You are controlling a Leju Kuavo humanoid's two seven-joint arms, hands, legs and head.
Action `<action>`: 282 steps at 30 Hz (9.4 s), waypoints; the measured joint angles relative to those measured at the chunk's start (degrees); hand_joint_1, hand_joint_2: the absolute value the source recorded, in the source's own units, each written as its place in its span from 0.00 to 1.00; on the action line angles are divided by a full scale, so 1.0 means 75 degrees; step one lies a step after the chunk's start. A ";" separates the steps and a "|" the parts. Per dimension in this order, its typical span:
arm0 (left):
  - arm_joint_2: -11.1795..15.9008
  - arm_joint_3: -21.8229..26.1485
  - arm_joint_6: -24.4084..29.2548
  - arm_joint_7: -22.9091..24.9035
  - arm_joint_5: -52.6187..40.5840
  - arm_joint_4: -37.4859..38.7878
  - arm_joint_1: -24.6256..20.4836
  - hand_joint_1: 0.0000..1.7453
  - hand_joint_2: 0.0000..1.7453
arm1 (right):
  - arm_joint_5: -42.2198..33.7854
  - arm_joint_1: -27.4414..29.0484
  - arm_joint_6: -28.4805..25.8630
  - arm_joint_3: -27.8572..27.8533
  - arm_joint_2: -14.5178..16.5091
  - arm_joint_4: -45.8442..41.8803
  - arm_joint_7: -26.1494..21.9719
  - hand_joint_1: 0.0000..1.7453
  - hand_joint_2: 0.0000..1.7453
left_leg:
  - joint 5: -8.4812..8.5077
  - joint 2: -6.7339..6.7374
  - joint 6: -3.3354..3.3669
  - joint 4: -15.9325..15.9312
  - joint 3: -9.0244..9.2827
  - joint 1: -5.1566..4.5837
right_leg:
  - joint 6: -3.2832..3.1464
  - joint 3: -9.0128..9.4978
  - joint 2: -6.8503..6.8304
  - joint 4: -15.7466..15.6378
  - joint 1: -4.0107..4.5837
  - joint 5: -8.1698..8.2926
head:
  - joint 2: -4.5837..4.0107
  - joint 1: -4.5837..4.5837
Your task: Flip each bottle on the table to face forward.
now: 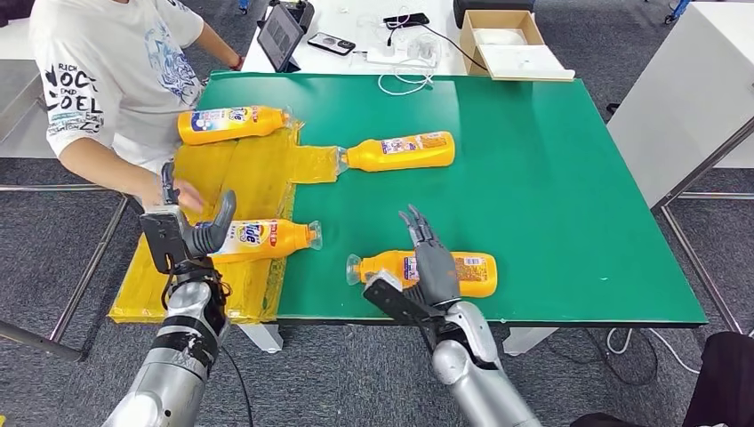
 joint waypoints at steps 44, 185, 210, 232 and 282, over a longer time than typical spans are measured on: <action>0.0010 -0.1286 0.0187 0.0001 -0.0165 -0.0547 0.0846 0.00 1.00 | -0.0907 -0.1821 0.4146 0.0464 -0.2116 0.1940 0.0646 0.00 1.00 | 0.0007 0.0001 0.0012 0.0002 0.0038 -0.0008 | 0.0016 0.0036 0.0000 -0.0006 -0.0005 0.0011 | 0.0000 -0.0003; -0.0457 -0.3436 -0.5770 0.2358 0.4441 -0.0903 0.1504 1.00 1.00 | -0.0777 -0.0217 -0.0558 0.0492 0.0891 0.2112 -0.2539 1.00 1.00 | 0.0002 0.0029 0.0008 0.0000 -0.0039 0.0003 | -0.0004 -0.0056 0.0033 -0.0002 0.0004 0.0025 | 0.0000 -0.0004; -0.0480 -0.2999 -0.1706 0.0697 0.1611 -0.1432 0.1132 1.00 1.00 | -0.1485 0.0241 -0.0141 0.0451 0.0862 0.0952 -0.2374 0.00 0.00 | 0.0005 0.0034 0.0009 0.0000 -0.0040 0.0005 | -0.0006 -0.0057 0.0034 -0.0001 0.0007 0.0027 | 0.0000 -0.0004; -0.0022 -0.1953 0.2261 0.0400 -0.2498 -0.0311 -0.0169 1.00 1.00 | -0.2302 0.0375 -0.0690 0.0463 0.0882 -0.0588 -0.3069 0.00 0.00 | 0.0007 0.0027 0.0009 0.0000 -0.0041 0.0006 | -0.0006 -0.0054 0.0032 0.0001 0.0007 0.0027 | 0.0000 -0.0002; 0.1192 -0.1200 0.0616 0.4204 -0.8417 0.4292 -0.1772 0.00 0.00 | -0.3060 0.0531 -0.0527 0.0452 0.0954 -0.0937 -0.2852 0.00 0.00 | 0.0010 0.0021 0.0006 -0.0001 -0.0015 0.0008 | -0.0007 -0.0023 0.0032 0.0003 0.0008 0.0026 | 0.0000 -0.0001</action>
